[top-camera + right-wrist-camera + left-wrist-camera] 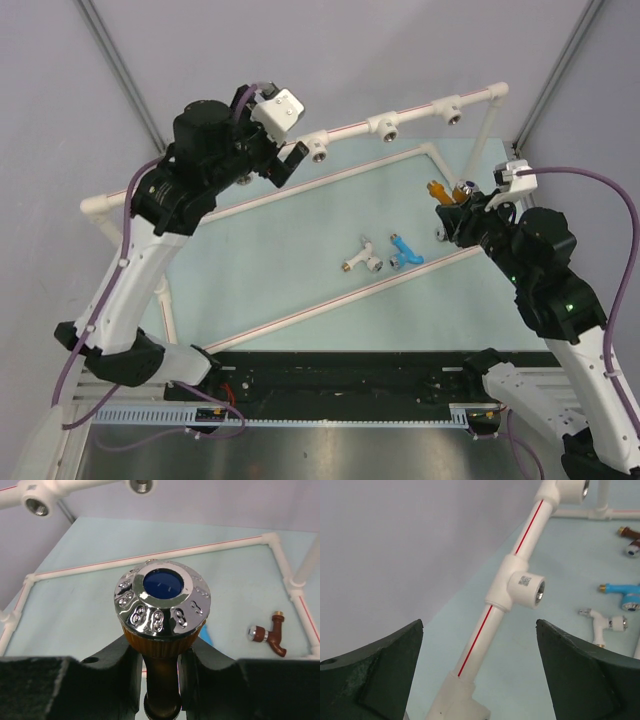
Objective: Install the water faucets
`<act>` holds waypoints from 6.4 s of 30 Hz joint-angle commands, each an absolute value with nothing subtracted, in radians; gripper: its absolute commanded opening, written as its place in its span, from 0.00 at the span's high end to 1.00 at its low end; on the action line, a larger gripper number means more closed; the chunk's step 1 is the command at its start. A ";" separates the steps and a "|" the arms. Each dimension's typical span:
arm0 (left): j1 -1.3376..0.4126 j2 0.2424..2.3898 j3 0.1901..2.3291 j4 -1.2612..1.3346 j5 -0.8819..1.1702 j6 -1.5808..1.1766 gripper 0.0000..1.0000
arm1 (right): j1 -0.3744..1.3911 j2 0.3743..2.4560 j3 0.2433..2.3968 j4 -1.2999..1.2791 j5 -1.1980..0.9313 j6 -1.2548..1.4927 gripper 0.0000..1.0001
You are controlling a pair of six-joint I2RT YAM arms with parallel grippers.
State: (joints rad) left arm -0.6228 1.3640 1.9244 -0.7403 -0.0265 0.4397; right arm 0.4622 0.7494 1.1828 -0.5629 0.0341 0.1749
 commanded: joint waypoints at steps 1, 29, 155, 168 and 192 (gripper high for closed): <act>-0.563 1.399 1.997 -0.801 0.043 0.526 0.04 | 0.361 0.793 1.175 -0.473 0.026 0.152 1.00; -0.462 1.652 2.131 -1.000 0.281 0.615 0.29 | -0.019 1.141 1.175 0.121 -0.299 -0.029 1.00; -0.557 1.624 1.836 -0.703 0.308 0.305 1.00 | 0.218 1.200 0.776 0.788 -0.173 -0.118 1.00; -0.555 1.664 1.870 -0.729 0.275 0.288 1.00 | 0.221 1.082 0.698 0.868 -0.158 -0.098 1.00; -0.552 1.687 1.911 -0.756 0.301 0.255 1.00 | 0.219 1.241 0.721 1.118 -0.170 -0.048 1.00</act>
